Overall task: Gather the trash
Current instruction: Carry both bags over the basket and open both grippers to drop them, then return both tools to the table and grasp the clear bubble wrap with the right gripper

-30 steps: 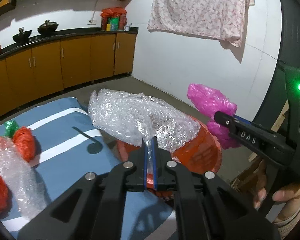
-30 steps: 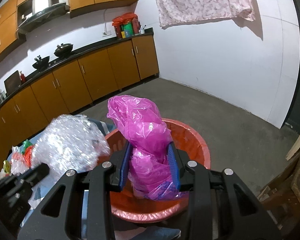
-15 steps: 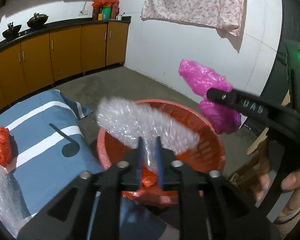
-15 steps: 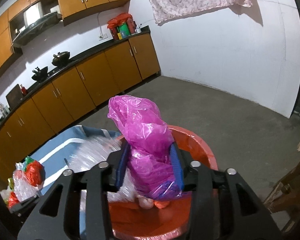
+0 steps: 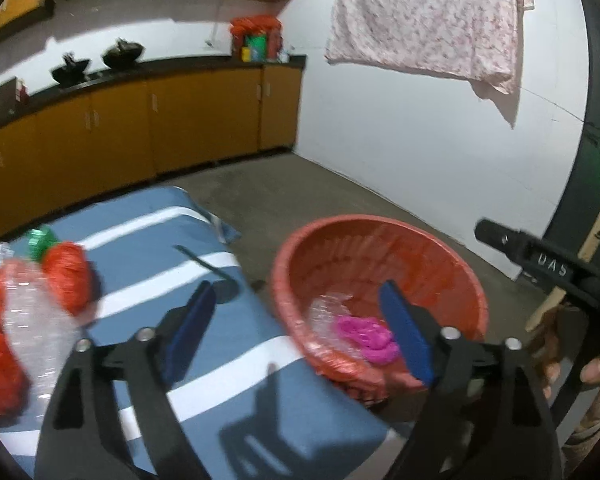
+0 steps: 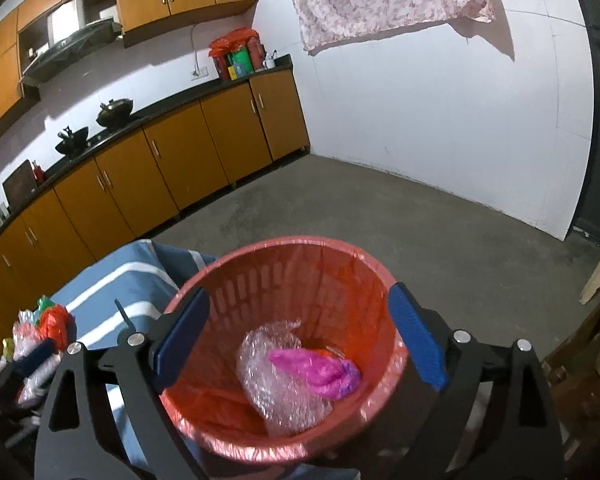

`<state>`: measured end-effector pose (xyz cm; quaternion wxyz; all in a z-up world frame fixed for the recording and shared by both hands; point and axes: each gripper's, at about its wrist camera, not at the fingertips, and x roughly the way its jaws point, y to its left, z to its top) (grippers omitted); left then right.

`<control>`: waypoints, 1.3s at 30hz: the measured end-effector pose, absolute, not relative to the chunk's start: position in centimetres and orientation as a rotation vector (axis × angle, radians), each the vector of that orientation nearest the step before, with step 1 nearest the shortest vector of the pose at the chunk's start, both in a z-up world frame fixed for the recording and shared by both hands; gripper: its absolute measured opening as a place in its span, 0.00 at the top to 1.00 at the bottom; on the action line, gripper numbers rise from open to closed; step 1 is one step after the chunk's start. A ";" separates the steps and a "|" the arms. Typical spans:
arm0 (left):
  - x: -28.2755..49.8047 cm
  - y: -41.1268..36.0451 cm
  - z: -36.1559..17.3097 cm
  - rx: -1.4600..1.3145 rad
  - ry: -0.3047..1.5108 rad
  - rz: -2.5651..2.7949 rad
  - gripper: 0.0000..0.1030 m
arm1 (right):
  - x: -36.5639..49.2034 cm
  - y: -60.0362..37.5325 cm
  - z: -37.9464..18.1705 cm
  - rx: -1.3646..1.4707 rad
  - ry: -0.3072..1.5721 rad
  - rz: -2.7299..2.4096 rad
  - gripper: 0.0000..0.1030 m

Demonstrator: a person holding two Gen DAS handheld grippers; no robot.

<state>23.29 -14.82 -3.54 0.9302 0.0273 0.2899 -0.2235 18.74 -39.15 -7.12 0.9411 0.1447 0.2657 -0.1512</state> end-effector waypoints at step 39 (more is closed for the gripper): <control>11.5 17.4 -3.9 -0.081 0.551 0.242 0.05 | 25.1 -7.7 -11.5 -0.004 0.805 0.201 0.44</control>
